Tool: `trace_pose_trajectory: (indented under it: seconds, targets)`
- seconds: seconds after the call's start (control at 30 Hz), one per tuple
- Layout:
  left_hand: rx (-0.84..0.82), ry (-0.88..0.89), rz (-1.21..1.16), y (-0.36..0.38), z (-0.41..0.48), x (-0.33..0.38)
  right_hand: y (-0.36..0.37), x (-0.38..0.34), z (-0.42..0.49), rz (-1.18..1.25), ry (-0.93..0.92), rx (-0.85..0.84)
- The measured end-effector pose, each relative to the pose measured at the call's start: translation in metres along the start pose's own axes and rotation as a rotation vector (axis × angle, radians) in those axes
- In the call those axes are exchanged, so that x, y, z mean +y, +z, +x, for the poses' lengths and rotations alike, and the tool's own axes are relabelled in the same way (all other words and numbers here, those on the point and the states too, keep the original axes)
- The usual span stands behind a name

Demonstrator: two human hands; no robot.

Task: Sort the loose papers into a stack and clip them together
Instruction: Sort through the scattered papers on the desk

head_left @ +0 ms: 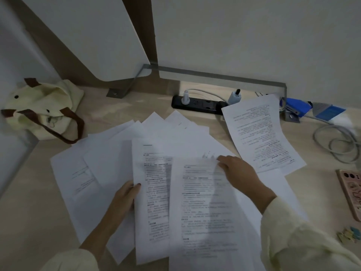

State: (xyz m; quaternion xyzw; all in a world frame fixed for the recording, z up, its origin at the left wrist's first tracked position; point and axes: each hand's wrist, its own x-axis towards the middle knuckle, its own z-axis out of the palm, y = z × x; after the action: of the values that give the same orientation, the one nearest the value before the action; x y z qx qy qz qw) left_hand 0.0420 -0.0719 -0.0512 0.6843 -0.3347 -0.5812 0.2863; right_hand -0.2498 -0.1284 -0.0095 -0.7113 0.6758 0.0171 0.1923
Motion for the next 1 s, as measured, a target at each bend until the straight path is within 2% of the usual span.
trace_pose_trajectory:
  seconds: [0.1, 0.23, 0.33, 0.43, 0.6, 0.7, 0.83, 1.0]
  targets:
    - [-0.032, 0.017, -0.056, 0.01, -0.004, 0.003, 0.012, -0.039, 0.019, -0.049, -0.119, 0.128]
    - [-0.066, 0.084, -0.082, 0.02, -0.002, 0.003, 0.024, -0.071, 0.037, -0.046, -0.158, 0.19]
    - [-0.063, 0.104, -0.052, 0.026, 0.001, 0.003, 0.026, -0.08, 0.044, 0.062, -0.173, 0.236]
    - [-0.033, 0.108, -0.027, 0.027, 0.005, -0.001, 0.023, -0.069, 0.046, 0.186, -0.083, 0.24]
    - [-0.009, 0.168, -0.016, 0.029, 0.014, 0.008, 0.016, -0.013, 0.037, 0.177, 0.23, 0.22]
    - [0.023, 0.175, -0.063, 0.035, 0.02, 0.017, 0.007, 0.015, 0.033, 0.153, 0.345, 0.182]
    - [0.095, 0.138, -0.042, 0.048, 0.029, 0.021, -0.001, 0.028, 0.045, 0.123, 0.365, 0.161]
    - [0.063, 0.032, 0.004, 0.053, 0.041, 0.015, 0.008, 0.025, 0.084, 0.032, 0.317, 0.101]
